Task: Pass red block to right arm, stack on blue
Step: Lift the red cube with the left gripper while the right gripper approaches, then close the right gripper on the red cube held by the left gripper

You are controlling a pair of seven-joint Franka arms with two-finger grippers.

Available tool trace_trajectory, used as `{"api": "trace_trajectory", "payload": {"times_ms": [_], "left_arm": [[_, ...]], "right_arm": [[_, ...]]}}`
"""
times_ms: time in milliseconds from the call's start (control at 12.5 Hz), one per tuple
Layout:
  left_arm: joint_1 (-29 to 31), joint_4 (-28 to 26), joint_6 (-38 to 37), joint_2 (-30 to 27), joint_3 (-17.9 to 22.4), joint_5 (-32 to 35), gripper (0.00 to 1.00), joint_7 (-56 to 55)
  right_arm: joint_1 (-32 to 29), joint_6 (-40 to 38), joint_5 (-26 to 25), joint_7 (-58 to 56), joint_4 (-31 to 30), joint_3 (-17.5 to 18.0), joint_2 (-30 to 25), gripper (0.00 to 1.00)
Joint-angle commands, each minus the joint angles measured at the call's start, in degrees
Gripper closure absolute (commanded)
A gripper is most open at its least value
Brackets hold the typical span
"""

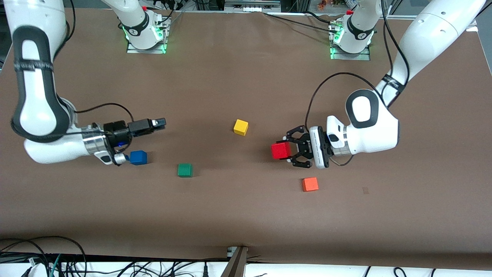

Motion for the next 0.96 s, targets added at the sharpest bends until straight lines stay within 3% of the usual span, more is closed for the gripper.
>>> {"api": "trace_trajectory", "payload": {"times_ms": [0,241,401,882], "left_arm": [[-3.9,2.4,3.2,2.2,-0.6,-12.0,1.0,10.3],[-9.2,7.4,3.9,7.1,-0.2,-21.1,1.0,20.9],[-14.1,11.4,4.1,9.4,0.6,-24.9,1.0,25.5],[-18.9,14.0,6.3,10.8,1.6,-29.1,1.0,25.7]], "right_arm": [[2.2,0.8,8.7,-6.3,-1.5,0.3,2.8,0.0],[6.3,2.6,19.4,-11.2,-4.2,0.3,5.4,0.0],[8.8,4.2,23.8,-11.7,-5.0,0.3,5.9,0.0],[12.5,8.7,26.8,-11.8,-6.0,0.3,5.9,0.0]]}}
